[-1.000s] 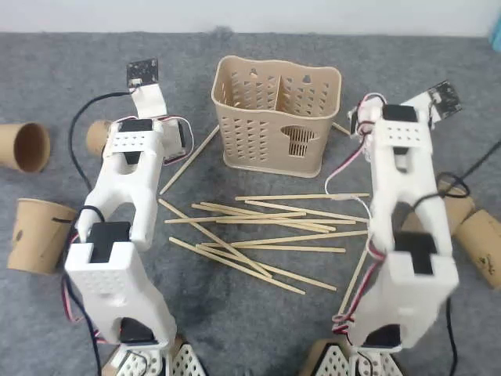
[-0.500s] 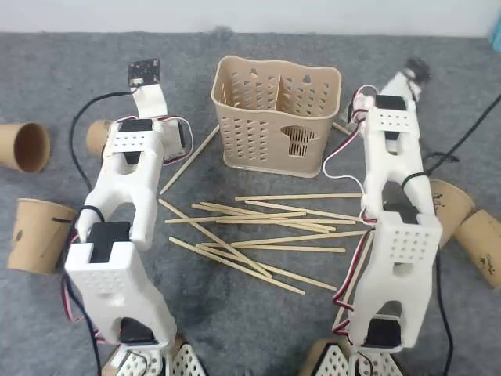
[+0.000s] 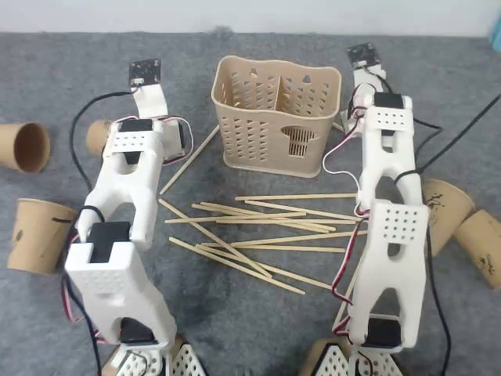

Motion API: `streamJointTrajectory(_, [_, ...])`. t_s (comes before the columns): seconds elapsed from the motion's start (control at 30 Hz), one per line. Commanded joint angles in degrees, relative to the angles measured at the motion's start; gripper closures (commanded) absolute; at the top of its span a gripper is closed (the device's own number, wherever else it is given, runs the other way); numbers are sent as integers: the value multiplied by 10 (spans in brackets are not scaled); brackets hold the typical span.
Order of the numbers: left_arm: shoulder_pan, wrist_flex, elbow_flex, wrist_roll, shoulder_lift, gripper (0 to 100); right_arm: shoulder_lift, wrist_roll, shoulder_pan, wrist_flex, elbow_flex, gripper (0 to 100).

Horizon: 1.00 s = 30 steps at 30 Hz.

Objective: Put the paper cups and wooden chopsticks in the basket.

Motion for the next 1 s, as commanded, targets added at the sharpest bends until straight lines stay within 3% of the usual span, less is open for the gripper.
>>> streamJointTrajectory(0.0, [-1,-9,-12,-5,-10,984,29,12,5,19,-114,794])
streamJointTrajectory(0.33, [-2,-9,-12,-5,-10,984,146,11,-6,39,-273,760])
streamJointTrajectory(0.57, [-2,-9,-12,-5,-10,984,147,-105,-12,119,-383,761])
streamJointTrajectory(0.8, [-2,-9,-12,-5,-10,984,154,-123,-29,196,-425,760])
streamJointTrajectory(0.97, [-2,-9,-12,-5,-10,984,154,-273,-33,213,-411,758])
